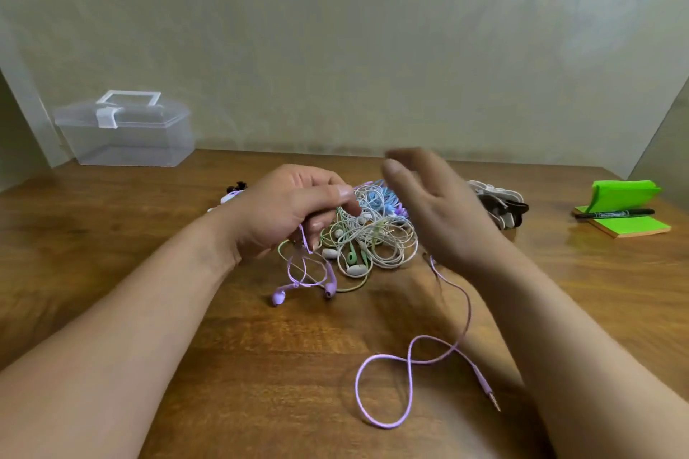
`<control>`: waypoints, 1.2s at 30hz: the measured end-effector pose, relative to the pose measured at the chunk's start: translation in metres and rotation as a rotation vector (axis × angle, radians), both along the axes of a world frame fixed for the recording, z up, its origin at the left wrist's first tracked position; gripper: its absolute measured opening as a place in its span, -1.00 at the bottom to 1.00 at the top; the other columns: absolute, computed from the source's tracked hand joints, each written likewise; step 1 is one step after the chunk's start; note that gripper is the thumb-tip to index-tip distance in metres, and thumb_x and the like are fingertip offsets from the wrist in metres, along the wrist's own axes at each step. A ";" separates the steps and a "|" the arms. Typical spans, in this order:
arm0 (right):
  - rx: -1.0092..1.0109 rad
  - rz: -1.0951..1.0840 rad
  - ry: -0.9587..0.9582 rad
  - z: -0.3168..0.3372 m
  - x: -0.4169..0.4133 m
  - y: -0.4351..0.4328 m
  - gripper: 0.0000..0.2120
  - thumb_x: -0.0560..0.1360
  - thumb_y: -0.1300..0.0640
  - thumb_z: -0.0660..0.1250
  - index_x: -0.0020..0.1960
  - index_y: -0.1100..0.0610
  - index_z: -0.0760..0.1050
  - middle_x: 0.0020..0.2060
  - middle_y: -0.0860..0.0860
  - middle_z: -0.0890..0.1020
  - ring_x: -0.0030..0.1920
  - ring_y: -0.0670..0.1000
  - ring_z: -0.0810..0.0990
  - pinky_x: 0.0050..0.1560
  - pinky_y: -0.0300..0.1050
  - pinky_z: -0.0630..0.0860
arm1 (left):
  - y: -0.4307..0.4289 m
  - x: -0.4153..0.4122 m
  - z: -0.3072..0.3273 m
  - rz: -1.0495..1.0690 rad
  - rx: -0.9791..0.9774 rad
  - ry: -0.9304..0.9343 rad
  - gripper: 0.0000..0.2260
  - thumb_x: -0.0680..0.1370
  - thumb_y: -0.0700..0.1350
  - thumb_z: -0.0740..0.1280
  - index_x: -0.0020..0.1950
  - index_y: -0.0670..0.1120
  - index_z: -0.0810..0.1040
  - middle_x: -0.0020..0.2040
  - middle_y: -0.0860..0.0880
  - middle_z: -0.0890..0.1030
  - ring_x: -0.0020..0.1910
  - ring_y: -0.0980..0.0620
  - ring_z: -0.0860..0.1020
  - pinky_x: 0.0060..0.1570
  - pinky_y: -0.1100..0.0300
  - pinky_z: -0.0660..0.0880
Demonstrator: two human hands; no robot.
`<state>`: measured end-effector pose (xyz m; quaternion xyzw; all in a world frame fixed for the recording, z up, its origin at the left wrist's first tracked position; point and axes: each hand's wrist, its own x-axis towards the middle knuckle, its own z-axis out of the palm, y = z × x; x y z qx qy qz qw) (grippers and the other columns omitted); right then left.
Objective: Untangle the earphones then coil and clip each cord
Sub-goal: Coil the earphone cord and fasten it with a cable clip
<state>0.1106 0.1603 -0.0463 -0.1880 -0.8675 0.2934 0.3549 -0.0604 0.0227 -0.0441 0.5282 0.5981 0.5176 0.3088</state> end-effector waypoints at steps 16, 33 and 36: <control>-0.059 -0.016 0.047 -0.005 -0.002 -0.003 -0.70 0.69 -0.18 0.20 0.11 0.00 0.58 -0.06 -0.17 0.66 0.00 -0.16 0.60 0.01 -0.09 0.50 | 0.001 0.005 -0.002 -0.028 -0.014 -0.031 -0.80 0.69 -0.14 0.28 0.00 -0.22 0.62 -0.48 -0.04 0.26 -0.53 0.02 0.25 -0.38 0.16 0.48; -0.071 -0.050 0.087 -0.001 0.003 0.005 -0.63 0.62 -0.23 0.28 0.28 -0.03 0.56 0.12 -0.16 0.67 0.17 -0.10 0.64 0.18 -0.04 0.53 | -0.005 0.004 0.003 -0.043 -0.046 -0.035 -0.77 0.68 -0.24 0.23 -0.07 -0.17 0.64 -0.35 -0.13 0.52 -0.48 0.04 0.35 -0.58 0.29 0.23; -0.126 0.208 -0.104 -0.003 -0.001 -0.011 -0.68 0.66 -0.20 0.29 0.22 0.00 0.59 -0.09 -0.08 0.71 -0.06 -0.13 0.68 -0.01 -0.10 0.57 | -0.005 0.007 0.004 -0.029 -0.069 -0.011 -0.77 0.68 -0.23 0.23 -0.09 -0.13 0.63 -0.33 -0.15 0.49 -0.53 0.10 0.32 -0.55 0.25 0.22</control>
